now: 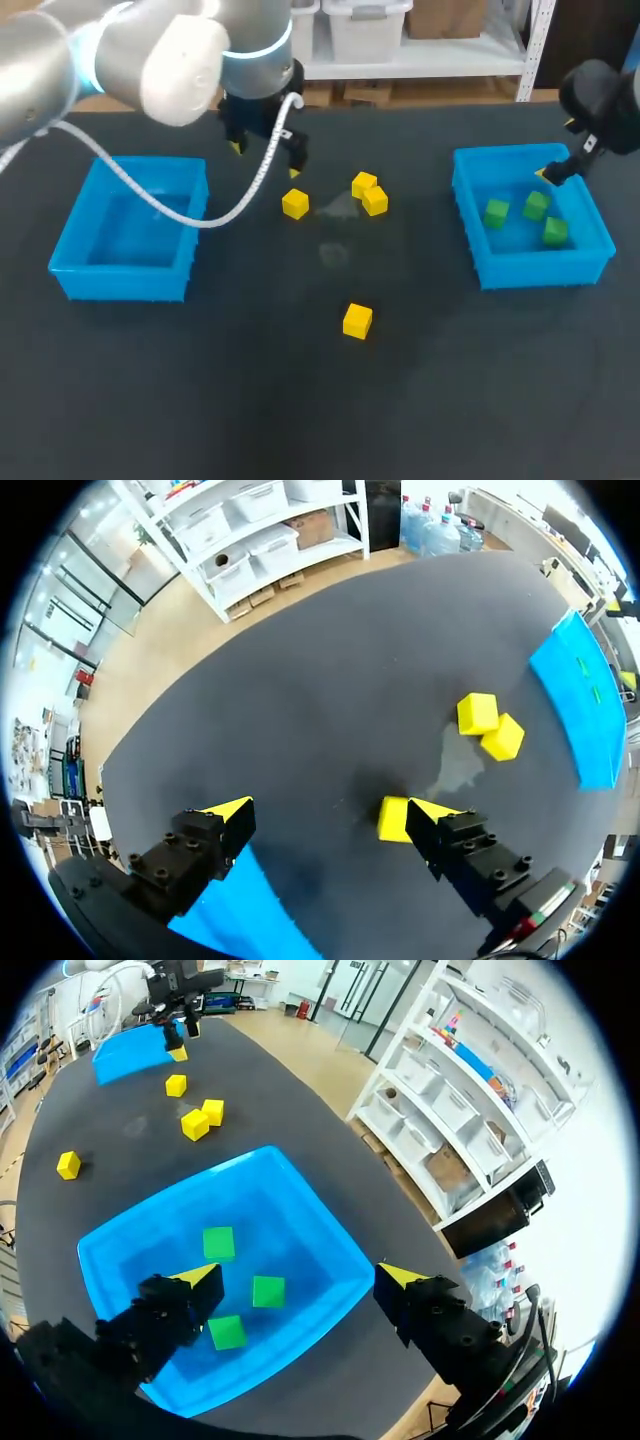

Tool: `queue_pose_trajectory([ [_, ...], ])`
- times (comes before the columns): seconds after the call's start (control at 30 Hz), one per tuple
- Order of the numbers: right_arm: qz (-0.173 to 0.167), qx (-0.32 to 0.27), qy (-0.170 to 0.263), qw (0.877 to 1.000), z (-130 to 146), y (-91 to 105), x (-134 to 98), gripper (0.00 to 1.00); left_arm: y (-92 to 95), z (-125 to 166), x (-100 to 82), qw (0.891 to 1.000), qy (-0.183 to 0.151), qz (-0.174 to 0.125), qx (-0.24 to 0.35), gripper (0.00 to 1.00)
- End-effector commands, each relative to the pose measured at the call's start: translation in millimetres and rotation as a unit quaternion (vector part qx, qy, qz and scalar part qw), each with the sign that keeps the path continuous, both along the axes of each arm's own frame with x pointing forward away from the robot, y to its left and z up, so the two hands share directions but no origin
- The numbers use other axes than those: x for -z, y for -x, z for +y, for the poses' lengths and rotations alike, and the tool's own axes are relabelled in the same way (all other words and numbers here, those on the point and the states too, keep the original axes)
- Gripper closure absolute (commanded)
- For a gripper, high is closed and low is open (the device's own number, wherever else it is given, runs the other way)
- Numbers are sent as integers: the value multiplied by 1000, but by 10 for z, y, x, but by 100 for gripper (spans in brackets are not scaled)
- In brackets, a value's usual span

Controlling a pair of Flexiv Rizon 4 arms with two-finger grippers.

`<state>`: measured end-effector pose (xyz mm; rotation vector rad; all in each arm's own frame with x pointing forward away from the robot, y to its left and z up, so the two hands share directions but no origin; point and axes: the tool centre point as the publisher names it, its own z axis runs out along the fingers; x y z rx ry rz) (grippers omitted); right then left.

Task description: Put the green cubes in the right bin and the yellow cubes in the left bin.

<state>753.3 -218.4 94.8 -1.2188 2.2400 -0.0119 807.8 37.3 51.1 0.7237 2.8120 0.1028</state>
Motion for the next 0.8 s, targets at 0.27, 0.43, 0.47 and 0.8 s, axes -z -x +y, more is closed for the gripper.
queue_pose_trajectory([
  [0.27,-1,1,0,1000,1,6,-2,0,194,-331,-56,996,-32,79,34,0],
  [0.43,-1,1,0,1000,1,6,-2,0,351,-350,36,994,-49,89,51,0],
  [0.47,-1,1,0,1000,1,6,-2,0,375,-345,63,993,-53,95,52,0],
  [0.8,-1,1,0,1000,1,6,-2,0,453,-297,323,991,-62,106,43,0],
])
